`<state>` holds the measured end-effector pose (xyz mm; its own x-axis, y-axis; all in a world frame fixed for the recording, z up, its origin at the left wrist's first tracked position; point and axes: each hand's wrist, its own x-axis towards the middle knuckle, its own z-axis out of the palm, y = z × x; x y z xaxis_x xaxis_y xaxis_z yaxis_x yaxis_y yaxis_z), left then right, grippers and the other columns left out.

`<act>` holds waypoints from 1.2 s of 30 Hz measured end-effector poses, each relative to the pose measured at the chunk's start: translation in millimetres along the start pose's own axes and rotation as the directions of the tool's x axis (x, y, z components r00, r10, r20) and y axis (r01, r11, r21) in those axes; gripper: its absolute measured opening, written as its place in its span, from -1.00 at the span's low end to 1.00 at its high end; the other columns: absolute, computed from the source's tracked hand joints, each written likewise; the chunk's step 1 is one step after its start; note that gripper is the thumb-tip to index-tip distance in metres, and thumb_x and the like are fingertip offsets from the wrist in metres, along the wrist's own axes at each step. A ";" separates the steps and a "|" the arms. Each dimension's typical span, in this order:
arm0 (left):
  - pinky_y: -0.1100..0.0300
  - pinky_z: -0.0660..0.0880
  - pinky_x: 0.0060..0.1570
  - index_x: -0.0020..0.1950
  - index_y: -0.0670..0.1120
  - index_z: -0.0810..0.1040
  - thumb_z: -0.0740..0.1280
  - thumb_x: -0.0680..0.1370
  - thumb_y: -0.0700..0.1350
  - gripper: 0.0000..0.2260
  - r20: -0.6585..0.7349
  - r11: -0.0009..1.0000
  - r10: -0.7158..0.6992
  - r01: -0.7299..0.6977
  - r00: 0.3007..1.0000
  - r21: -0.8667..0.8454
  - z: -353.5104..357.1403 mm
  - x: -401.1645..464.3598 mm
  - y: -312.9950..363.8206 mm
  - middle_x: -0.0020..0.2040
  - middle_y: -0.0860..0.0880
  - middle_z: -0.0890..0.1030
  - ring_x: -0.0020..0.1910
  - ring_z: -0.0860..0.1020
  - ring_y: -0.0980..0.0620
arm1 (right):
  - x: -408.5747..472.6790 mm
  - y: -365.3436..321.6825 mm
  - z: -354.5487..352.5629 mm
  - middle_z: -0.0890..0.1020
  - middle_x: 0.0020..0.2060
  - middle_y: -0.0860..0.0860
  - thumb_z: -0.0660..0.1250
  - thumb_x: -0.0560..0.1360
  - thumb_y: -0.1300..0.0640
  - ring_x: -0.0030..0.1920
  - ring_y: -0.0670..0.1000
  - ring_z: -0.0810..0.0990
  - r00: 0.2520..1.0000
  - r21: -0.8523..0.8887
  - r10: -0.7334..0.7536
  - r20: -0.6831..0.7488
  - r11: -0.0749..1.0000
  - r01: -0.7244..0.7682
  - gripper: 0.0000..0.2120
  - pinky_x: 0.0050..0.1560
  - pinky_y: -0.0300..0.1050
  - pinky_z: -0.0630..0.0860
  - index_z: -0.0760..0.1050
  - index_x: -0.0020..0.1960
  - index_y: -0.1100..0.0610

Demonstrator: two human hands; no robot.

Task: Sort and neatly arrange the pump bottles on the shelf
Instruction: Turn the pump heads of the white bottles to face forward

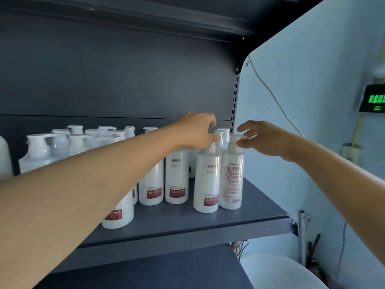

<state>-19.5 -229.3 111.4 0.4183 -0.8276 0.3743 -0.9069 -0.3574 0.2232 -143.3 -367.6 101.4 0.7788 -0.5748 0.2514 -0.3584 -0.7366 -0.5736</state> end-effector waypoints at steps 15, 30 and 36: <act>0.23 0.31 -0.10 -0.04 -0.01 0.61 0.29 0.52 -0.16 -0.88 -0.104 0.969 -0.222 0.231 0.969 0.084 8.9 -14.7 21.3 0.08 0.03 0.58 0.05 0.43 0.01 | 23.7 34.2 27.7 0.56 -0.11 0.14 0.13 0.56 0.10 -0.12 0.18 0.54 0.974 0.120 -0.188 -0.124 0.972 0.203 -0.80 -0.13 0.02 0.49 0.40 0.10 0.18; 0.23 0.27 -0.02 0.09 -0.01 0.59 0.28 0.57 -0.16 -0.85 -0.102 0.891 -0.406 0.418 0.908 0.178 -34.0 -78.0 -28.6 0.31 -0.02 0.46 0.23 0.40 0.01 | -4.2 -34.9 77.6 0.52 -0.18 0.15 0.08 0.57 0.10 -0.19 0.18 0.51 0.935 0.068 -0.318 -0.157 0.941 0.331 -0.86 -0.27 -0.01 0.42 0.28 -0.01 0.18; 0.19 0.27 -0.02 0.18 0.01 0.53 0.23 0.58 -0.13 -0.79 -0.095 0.907 -0.309 0.323 0.946 0.268 -32.2 -78.4 -42.7 0.27 -0.02 0.49 0.28 0.37 -0.05 | -5.4 -61.0 96.1 0.54 -0.04 0.15 0.13 0.55 -0.04 -0.08 0.19 0.48 0.944 -0.031 -0.279 -0.174 0.960 0.278 -0.75 -0.19 -0.05 0.38 0.28 -0.01 0.16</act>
<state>-11.9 -135.2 101.5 0.6809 -0.6318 0.3703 -0.7015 -0.7079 0.0820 -76.2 -285.3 60.1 0.7462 -0.3991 0.5328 -0.1439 -0.8781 -0.4563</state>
